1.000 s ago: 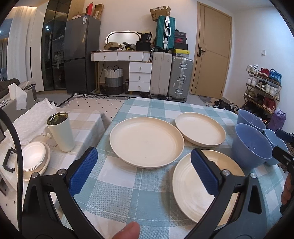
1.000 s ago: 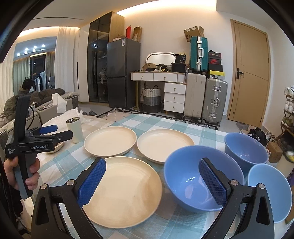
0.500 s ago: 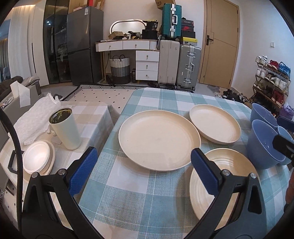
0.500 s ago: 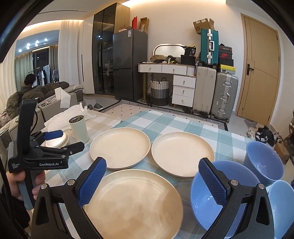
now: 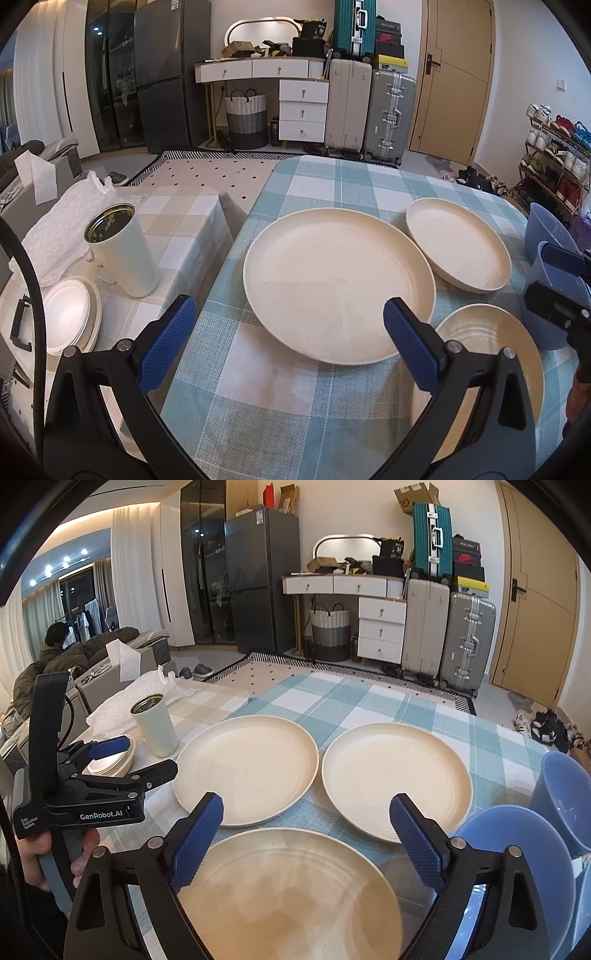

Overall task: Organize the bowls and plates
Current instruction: 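Move both tools forward to the rim of the nearest cream plate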

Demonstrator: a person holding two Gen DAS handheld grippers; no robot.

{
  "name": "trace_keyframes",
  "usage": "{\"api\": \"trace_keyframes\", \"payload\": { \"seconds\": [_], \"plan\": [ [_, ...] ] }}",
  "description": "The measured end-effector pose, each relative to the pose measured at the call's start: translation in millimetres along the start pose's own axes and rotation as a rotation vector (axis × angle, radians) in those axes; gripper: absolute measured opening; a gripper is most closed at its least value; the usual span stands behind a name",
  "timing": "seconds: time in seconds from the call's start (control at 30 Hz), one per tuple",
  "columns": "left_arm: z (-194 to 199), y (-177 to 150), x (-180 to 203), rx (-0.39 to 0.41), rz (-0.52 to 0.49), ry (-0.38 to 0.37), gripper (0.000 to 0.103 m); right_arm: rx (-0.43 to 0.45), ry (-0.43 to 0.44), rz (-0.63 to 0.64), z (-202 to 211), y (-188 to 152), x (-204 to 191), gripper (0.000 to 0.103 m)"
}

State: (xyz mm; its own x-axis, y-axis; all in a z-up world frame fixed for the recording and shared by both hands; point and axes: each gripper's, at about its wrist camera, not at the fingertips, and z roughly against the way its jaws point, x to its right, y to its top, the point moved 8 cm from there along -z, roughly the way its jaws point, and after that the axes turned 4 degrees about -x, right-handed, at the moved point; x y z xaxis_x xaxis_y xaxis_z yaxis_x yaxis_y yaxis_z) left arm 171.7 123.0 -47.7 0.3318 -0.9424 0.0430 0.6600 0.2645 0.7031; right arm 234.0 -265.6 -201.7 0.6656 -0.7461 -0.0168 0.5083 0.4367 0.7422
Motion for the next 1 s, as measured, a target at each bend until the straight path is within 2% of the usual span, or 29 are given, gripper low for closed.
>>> {"api": "trace_keyframes", "payload": {
  "seconds": [0.13, 0.27, 0.43, 0.57, 0.7, 0.8, 0.87, 0.93, 1.0],
  "plan": [
    [-16.3, 0.9, -6.9, -0.019, 0.007, 0.029, 0.101, -0.039, 0.015, -0.005, -19.2, -0.5, -3.5, 0.087],
    [-29.0, -1.8, -14.5, -0.042, 0.040, -0.001, 0.101, -0.071, 0.039, -0.004, -39.5, -0.2, -8.4, 0.081],
    [-46.7, -7.7, -23.7, -0.068, 0.063, -0.001, 0.100, -0.110, 0.069, -0.013, -62.4, 2.1, -12.7, 0.077],
    [-58.0, -15.9, -29.3, -0.096, 0.083, -0.009, 0.099, -0.149, 0.084, -0.027, -83.0, 1.2, -15.3, 0.071],
    [-70.7, -23.9, -34.0, -0.130, 0.095, -0.023, 0.093, -0.193, 0.100, -0.041, -102.1, -3.6, -18.8, 0.064],
    [-75.4, -27.2, -37.6, -0.139, 0.110, -0.033, 0.090, -0.218, 0.092, -0.032, -115.8, -4.8, -21.1, 0.064],
    [-77.3, -29.3, -39.0, -0.149, 0.118, -0.042, 0.086, -0.230, 0.088, -0.036, -122.2, -4.9, -20.9, 0.064],
    [-80.5, -30.8, -38.5, -0.160, 0.120, -0.048, 0.076, -0.243, 0.084, -0.047, -128.2, -4.9, -17.9, 0.062],
    [-81.9, -31.0, -36.4, -0.162, 0.124, -0.059, 0.072, -0.249, 0.085, -0.051, -129.9, -5.2, -16.2, 0.062]
  ]
}}
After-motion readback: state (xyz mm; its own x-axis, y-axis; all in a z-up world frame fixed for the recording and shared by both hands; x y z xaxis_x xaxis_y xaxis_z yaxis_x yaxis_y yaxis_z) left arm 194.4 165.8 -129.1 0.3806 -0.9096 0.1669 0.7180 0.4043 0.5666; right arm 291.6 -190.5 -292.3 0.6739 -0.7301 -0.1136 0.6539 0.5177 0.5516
